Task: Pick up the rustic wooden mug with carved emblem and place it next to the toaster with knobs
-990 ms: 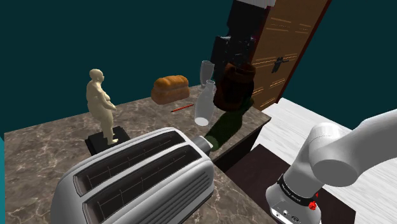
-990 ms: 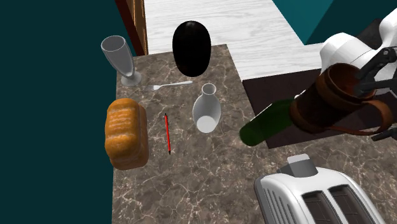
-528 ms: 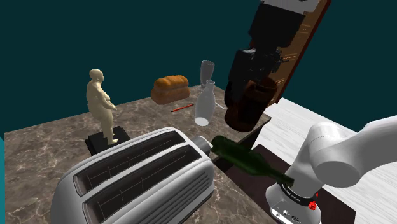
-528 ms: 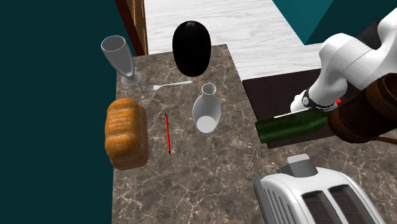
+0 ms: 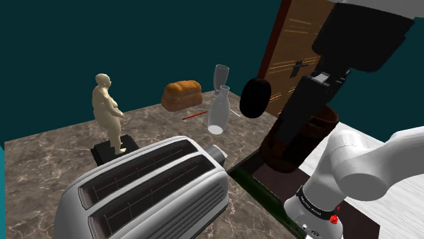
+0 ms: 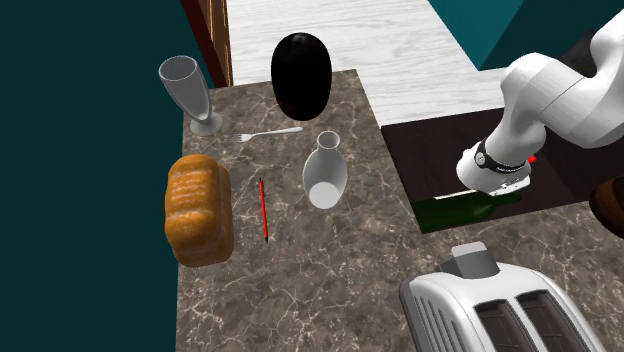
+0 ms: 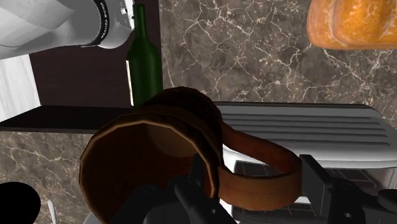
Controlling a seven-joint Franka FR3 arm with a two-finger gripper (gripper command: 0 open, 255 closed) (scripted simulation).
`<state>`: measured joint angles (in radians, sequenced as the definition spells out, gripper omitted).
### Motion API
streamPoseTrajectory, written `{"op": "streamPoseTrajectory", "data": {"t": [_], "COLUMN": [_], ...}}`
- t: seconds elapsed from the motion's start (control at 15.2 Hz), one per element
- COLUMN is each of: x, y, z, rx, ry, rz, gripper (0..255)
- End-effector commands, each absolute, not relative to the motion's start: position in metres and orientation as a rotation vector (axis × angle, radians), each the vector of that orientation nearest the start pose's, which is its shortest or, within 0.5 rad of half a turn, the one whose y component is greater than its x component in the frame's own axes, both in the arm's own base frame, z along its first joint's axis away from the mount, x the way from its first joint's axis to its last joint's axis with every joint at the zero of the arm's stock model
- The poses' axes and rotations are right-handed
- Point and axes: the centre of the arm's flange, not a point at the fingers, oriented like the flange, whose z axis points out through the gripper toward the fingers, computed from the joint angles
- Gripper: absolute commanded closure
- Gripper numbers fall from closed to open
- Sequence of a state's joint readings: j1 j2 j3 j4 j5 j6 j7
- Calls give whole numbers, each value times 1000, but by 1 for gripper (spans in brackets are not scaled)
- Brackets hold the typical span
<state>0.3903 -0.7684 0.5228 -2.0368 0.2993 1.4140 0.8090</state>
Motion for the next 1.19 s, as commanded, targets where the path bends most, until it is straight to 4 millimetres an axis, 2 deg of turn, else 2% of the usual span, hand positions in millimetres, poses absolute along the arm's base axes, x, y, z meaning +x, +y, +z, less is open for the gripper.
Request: {"op": "streamPoseTrajectory", "data": {"t": [0.0, 1.12], "x": [91, 91], "y": [340, 340], "z": [668, 578], "rx": [-3135, -3135], "ry": [-67, -67], "rz": [-136, -136], "gripper": [255, 255]}}
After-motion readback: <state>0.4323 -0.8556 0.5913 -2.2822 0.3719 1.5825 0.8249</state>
